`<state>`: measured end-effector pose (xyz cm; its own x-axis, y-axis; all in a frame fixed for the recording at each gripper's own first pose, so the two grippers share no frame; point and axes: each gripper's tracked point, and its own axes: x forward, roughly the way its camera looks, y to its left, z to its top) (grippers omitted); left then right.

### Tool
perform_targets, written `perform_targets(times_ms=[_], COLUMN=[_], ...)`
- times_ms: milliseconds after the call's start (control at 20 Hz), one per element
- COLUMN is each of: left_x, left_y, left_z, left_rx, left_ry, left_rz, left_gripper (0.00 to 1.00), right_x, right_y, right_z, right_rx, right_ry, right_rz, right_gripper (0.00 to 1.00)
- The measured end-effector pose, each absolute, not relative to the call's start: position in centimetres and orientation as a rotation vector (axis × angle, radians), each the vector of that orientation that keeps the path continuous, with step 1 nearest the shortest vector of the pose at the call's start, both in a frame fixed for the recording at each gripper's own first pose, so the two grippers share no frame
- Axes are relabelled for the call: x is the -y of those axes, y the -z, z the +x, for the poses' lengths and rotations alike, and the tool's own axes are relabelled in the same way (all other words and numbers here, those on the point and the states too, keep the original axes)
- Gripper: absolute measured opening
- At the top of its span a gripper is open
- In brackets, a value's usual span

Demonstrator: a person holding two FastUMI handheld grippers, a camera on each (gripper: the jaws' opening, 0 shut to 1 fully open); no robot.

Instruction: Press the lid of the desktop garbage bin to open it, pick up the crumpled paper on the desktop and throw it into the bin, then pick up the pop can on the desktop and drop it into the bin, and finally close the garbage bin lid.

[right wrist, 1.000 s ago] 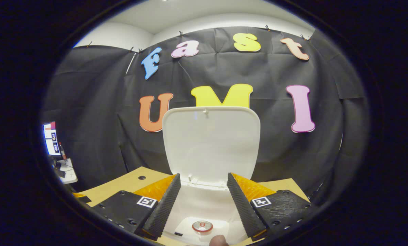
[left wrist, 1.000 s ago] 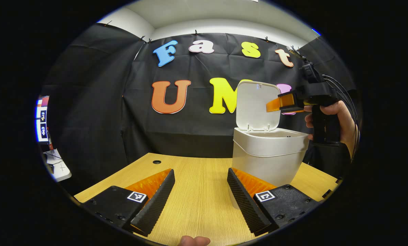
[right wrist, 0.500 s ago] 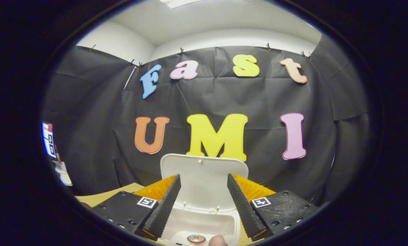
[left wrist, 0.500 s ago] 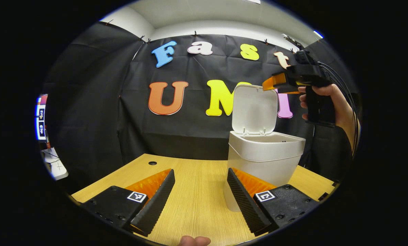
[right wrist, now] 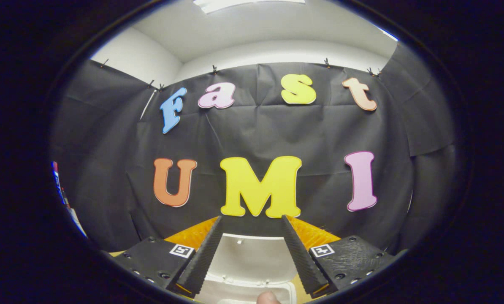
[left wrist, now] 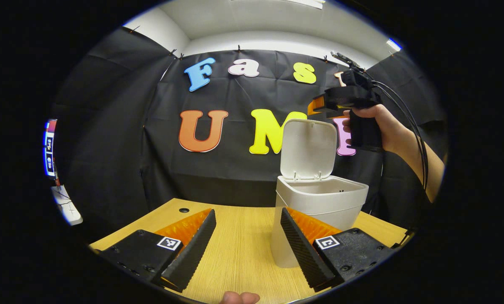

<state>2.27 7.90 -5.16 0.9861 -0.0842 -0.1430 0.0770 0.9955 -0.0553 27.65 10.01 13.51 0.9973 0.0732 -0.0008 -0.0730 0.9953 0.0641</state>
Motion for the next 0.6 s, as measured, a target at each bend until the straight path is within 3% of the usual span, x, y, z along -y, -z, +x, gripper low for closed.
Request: perform_targets(times_ms=[600], left_x=[-8.5], left_y=[5.2], left_z=[2.0], left_rx=[-0.153], left_ry=[0.060], left_rz=[-0.048], left_gripper=[0.99], right_x=[-10.0], right_y=[-11.7], right_z=[28.6], right_rx=[-0.085], right_ry=[-0.079], right_rz=[0.105], right_gripper=[0.87])
